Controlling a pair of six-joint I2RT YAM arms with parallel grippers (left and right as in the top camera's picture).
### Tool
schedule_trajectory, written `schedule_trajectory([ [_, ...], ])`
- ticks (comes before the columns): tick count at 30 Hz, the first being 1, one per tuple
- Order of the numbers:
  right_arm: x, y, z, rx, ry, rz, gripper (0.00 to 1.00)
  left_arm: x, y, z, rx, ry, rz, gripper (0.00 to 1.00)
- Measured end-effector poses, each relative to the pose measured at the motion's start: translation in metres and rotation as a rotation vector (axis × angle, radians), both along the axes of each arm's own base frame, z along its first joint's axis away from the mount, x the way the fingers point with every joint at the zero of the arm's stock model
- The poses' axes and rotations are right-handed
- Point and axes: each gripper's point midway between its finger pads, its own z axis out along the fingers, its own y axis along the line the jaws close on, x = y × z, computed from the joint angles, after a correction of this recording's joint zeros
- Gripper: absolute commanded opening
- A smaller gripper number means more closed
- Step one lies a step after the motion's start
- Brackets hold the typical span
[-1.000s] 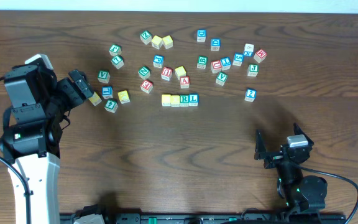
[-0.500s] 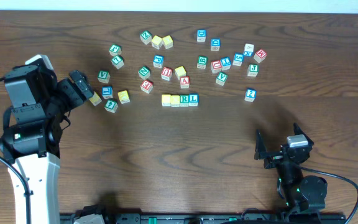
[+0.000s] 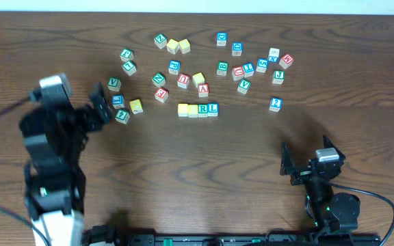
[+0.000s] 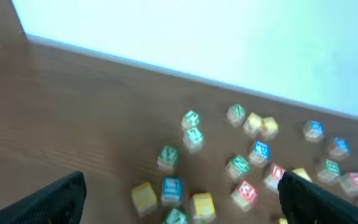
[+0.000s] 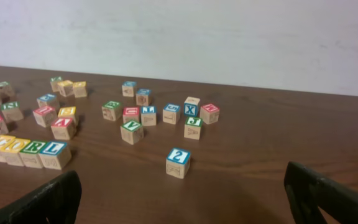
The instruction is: Spell out CORL
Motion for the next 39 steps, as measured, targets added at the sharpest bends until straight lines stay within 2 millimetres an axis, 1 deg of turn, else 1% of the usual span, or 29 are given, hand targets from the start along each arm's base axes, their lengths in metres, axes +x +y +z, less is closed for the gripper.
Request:
schedule_trajectory([
  [2, 0.0, 0.0, 0.0, 0.0, 0.0, 0.0, 0.99, -0.012, 0.002, -0.009, 0.034, -0.055, 0.013, 0.98],
  [5, 0.0, 0.0, 0.0, 0.0, 0.0, 0.0, 0.99, -0.035, 0.001, -0.043, 0.073, -0.064, 0.023, 0.98],
  [6, 0.0, 0.0, 0.0, 0.0, 0.0, 0.0, 0.99, -0.039, 0.002, -0.049, 0.082, -0.07, 0.027, 0.98],
  [7, 0.0, 0.0, 0.0, 0.0, -0.001, -0.001, 0.99, -0.044, 0.001, -0.059, 0.093, -0.069, 0.03, 0.98],
  [13, 0.0, 0.0, 0.0, 0.0, -0.001, 0.0, 0.99, -0.066, 0.005, -0.101, 0.146, -0.087, 0.08, 0.98],
  [17, 0.0, 0.0, 0.0, 0.0, -0.002, -0.001, 0.99, -0.071, 0.006, -0.119, 0.19, -0.098, 0.085, 0.98],
  [20, 0.0, 0.0, 0.0, 0.0, -0.002, -0.001, 0.99, -0.074, 0.006, -0.125, 0.24, -0.119, 0.077, 0.98],
  [21, 0.0, 0.0, 0.0, 0.0, -0.002, -0.001, 0.99, -0.074, 0.005, -0.123, 0.248, -0.133, 0.076, 0.98],
  [24, 0.0, 0.0, 0.0, 0.0, -0.002, -0.001, 0.99, -0.076, 0.005, -0.108, 0.262, -0.2, 0.082, 0.98],
  [25, 0.0, 0.0, 0.0, 0.0, -0.002, -0.001, 0.99, -0.077, 0.005, -0.106, 0.265, -0.206, 0.081, 0.98],
  [39, 0.0, 0.0, 0.0, 0.0, -0.002, -0.001, 0.99, -0.076, 0.005, -0.109, 0.277, -0.195, 0.077, 0.98],
])
